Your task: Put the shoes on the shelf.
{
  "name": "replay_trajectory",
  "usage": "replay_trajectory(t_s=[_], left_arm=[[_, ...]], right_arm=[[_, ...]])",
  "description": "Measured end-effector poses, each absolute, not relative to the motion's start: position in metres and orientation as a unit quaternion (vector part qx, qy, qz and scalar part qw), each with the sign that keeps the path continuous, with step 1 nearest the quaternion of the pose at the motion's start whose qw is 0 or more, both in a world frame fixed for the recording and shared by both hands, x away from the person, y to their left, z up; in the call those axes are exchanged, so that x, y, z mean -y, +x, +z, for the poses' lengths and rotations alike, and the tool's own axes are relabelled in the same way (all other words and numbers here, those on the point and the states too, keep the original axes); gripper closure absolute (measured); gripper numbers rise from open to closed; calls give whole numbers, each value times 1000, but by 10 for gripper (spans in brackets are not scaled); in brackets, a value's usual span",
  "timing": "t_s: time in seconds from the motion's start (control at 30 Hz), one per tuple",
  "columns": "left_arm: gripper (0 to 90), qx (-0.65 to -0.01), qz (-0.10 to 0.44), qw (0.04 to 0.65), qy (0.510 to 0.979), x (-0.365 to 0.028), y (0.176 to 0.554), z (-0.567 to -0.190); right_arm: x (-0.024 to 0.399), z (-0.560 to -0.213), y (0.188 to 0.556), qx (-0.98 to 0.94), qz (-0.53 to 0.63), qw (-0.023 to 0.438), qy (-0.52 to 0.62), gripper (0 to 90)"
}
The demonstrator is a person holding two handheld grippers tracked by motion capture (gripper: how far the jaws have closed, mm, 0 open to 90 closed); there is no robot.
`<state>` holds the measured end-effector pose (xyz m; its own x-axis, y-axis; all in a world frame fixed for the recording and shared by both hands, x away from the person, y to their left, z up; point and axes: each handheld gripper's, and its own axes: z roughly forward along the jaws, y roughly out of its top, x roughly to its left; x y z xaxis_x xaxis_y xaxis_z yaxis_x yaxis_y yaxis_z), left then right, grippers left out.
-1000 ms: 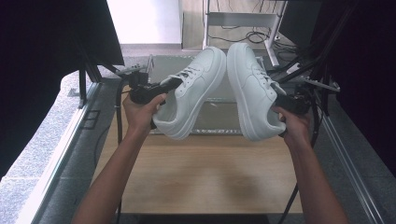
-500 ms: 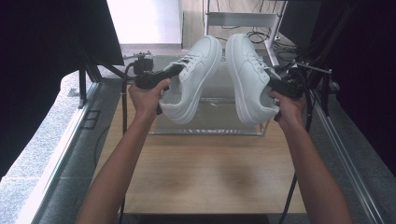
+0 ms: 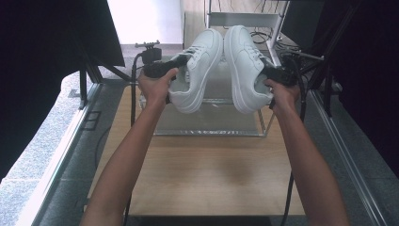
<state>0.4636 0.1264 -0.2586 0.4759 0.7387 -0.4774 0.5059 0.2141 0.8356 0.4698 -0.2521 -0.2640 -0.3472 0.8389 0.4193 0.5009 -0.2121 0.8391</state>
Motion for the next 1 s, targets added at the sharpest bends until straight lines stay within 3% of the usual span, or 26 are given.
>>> replay_trajectory(t_s=[1.0], left_arm=[[803, -613, 142, 526, 572, -111, 528, -275]], right_arm=[[206, -279, 530, -623, 459, 179, 608, 865]])
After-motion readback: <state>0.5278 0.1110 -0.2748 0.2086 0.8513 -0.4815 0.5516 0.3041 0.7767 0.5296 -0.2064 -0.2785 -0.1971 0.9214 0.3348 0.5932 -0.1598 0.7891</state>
